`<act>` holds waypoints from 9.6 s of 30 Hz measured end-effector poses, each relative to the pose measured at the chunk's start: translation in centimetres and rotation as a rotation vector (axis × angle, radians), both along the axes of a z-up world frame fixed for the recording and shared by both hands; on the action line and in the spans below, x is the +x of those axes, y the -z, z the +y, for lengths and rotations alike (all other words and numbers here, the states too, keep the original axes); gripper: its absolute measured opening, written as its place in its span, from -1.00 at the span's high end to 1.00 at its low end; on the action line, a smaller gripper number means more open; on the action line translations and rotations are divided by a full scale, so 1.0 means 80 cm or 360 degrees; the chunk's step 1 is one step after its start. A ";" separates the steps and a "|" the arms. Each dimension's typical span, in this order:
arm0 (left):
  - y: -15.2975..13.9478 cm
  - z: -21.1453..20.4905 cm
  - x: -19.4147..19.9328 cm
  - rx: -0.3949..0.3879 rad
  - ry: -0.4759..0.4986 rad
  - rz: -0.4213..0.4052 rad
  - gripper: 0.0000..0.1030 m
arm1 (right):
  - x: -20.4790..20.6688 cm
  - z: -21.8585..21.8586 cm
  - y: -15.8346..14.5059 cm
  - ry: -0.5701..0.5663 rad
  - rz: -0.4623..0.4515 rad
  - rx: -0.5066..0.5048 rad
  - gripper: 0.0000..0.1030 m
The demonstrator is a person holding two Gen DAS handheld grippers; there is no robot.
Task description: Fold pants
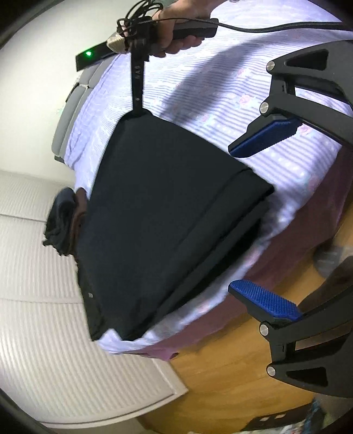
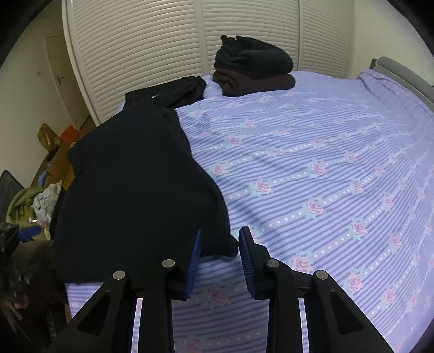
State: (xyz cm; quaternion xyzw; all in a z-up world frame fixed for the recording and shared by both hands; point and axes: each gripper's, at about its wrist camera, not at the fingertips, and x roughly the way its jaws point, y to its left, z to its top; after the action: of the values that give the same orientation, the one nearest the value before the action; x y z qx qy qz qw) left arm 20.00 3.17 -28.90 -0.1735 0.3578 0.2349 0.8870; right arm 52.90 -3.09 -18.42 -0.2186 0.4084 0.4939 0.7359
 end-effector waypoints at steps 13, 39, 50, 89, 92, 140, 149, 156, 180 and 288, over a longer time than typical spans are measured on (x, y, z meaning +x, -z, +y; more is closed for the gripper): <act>0.033 -0.002 0.017 -0.0092 0.0152 -0.0128 0.23 | 0.000 -0.002 0.010 -0.0074 -0.0004 -0.0030 0.86; 0.033 0.012 0.015 -0.0143 0.0230 0.0002 -0.22 | -0.006 -0.026 0.022 0.0123 -0.0311 -0.0210 1.00; -0.048 0.055 -0.044 0.0138 0.0367 -0.0177 -0.59 | -0.183 -0.089 -0.122 0.0793 -0.0742 0.0146 -0.69; -0.013 0.338 0.018 -0.0141 0.0706 -0.0118 -1.00 | -0.348 -0.008 0.044 0.1825 0.0137 0.0905 -0.93; -0.004 0.343 0.041 -0.0162 0.0705 -0.0068 -1.00 | -0.335 -0.004 0.053 0.1790 0.0156 0.0890 -0.93; 0.030 0.358 0.145 -0.0251 0.0710 -0.0089 -0.27 | -0.226 0.042 0.121 0.1380 0.0807 0.1088 -0.63; 0.022 0.368 0.146 -0.0307 0.0735 -0.0149 0.17 | -0.198 0.059 0.139 0.1488 0.0928 0.0887 -0.16; 0.037 0.358 0.161 -0.0304 0.0723 -0.0046 -0.05 | -0.194 0.052 0.138 0.1494 0.1019 0.0853 0.39; -0.146 0.335 0.135 -0.0126 0.0879 -0.0115 0.59 | -0.203 0.076 -0.053 0.1246 0.0670 0.1006 0.74; -0.231 0.583 0.159 -0.0379 0.0565 -0.0220 0.45 | -0.111 0.291 -0.162 0.0914 0.0563 0.1129 0.74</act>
State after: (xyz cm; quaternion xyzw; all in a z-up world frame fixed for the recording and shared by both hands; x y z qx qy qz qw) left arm 32.73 49.79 -10.44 -0.2269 0.3463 0.0187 0.9101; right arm 44.00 20.23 -5.48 0.2543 0.3774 0.4092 0.7909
